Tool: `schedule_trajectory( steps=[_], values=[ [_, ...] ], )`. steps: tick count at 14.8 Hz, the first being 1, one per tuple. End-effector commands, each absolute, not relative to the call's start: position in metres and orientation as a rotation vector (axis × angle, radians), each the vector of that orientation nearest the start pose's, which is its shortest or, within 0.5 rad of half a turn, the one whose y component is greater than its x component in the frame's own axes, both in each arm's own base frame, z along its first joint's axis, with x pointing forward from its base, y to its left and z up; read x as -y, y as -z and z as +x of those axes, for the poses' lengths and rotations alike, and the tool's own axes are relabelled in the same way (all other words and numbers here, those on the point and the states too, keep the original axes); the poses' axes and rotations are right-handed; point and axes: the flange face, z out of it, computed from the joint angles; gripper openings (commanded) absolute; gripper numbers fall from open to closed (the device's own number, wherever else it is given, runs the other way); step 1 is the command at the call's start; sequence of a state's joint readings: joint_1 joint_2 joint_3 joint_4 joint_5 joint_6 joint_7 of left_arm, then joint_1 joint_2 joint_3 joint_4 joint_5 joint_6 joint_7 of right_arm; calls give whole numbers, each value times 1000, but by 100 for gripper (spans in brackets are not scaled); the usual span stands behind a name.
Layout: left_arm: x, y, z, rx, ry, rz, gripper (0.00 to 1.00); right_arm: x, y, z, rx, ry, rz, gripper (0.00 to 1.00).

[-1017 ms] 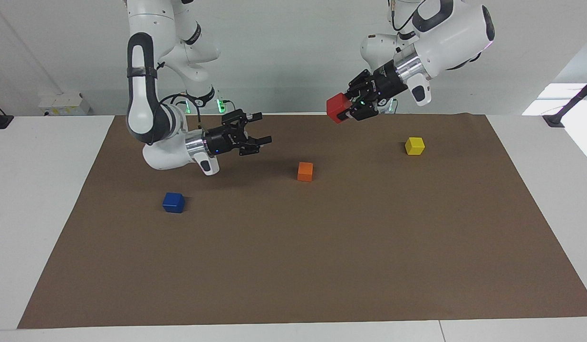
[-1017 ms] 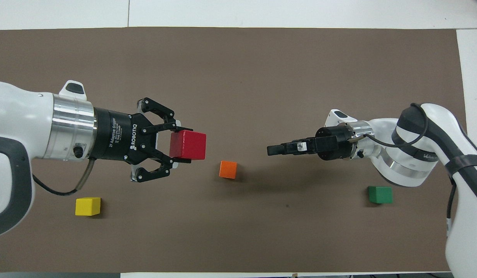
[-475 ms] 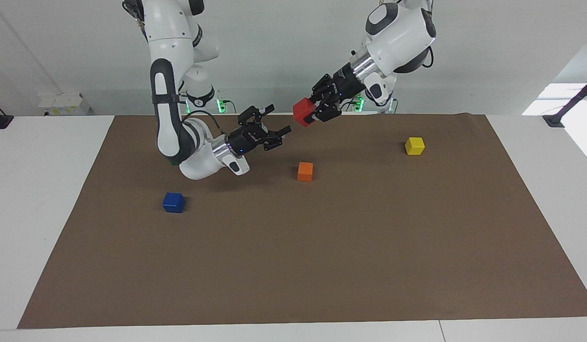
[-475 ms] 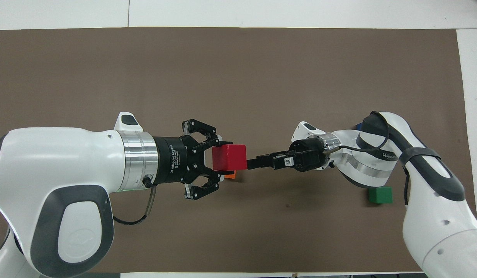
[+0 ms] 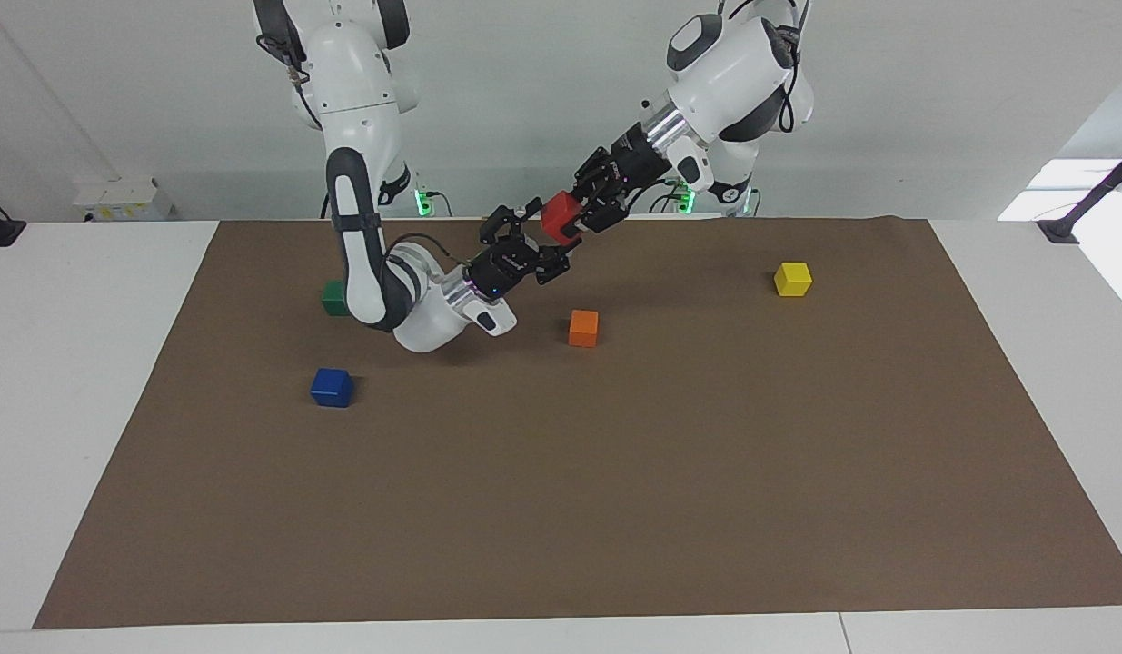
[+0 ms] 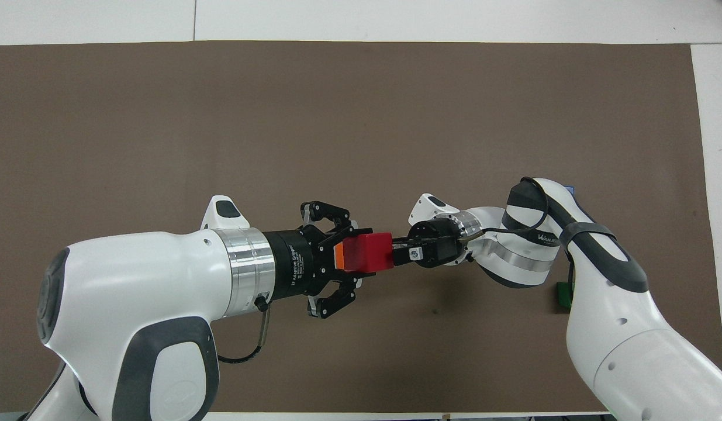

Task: Transfer red block to right arm and stack on blue block
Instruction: 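Close the right gripper on the red block held by the left gripper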

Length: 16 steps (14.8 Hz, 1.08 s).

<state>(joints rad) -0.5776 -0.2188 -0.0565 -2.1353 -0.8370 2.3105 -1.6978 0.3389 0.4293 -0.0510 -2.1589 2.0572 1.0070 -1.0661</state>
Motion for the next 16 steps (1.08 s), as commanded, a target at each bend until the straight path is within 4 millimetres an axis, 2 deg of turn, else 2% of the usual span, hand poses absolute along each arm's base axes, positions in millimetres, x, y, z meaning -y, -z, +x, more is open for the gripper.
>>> schedule_trajectory(
  steps=[1,6,8,10,11,12,13,16],
  values=[
    [317,-545,400,-1699,658,1742,0,-274,-323,489,178,-11,-844,100],
    [316,-546,399,-1700,660,1739,0,-287,-320,485,191,6,-858,96],
    [316,-546,398,-1698,661,1743,0,-285,-320,485,191,4,-857,94],
    [316,-543,397,-1703,665,1746,0,-286,-321,485,193,6,-856,74],
    [316,-543,397,-1703,665,1746,0,-287,-323,486,199,12,-855,55],
    [316,-543,398,-1707,667,1745,0,-287,-324,488,210,21,-854,13],
    [315,-544,397,-1704,666,1744,0,-288,-325,488,216,18,-857,0],
    [314,-541,394,-1701,665,1755,0,-289,-325,489,212,22,-875,0]
  ],
)
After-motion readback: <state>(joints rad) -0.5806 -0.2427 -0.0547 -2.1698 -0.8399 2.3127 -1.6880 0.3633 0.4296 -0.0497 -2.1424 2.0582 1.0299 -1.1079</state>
